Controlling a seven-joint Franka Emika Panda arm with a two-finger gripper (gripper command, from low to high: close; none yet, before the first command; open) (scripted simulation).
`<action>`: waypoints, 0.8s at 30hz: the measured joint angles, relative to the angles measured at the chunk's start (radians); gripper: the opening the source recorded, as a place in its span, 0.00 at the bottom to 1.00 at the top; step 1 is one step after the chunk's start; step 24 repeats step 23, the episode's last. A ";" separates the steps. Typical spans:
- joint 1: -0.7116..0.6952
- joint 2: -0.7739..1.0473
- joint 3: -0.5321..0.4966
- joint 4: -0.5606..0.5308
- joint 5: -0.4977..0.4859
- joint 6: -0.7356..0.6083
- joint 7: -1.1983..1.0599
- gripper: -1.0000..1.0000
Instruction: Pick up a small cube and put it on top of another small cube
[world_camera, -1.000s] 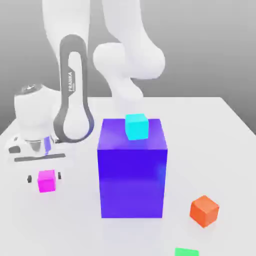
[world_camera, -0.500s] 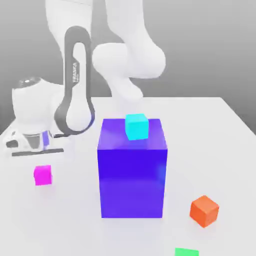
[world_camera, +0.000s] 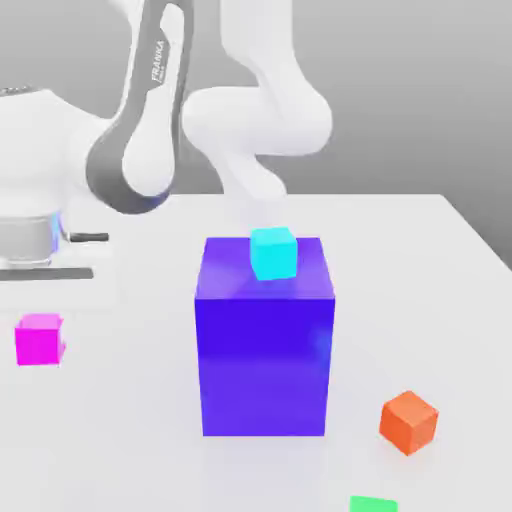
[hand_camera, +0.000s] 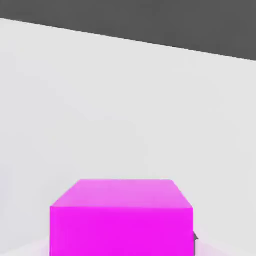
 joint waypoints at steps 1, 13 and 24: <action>0.053 0.023 0.023 0.037 -0.015 -0.024 0.037 0.00; 0.380 0.316 0.236 0.329 -0.130 -0.150 0.321 0.00; 0.390 0.349 0.240 0.338 -0.130 -0.131 0.325 1.00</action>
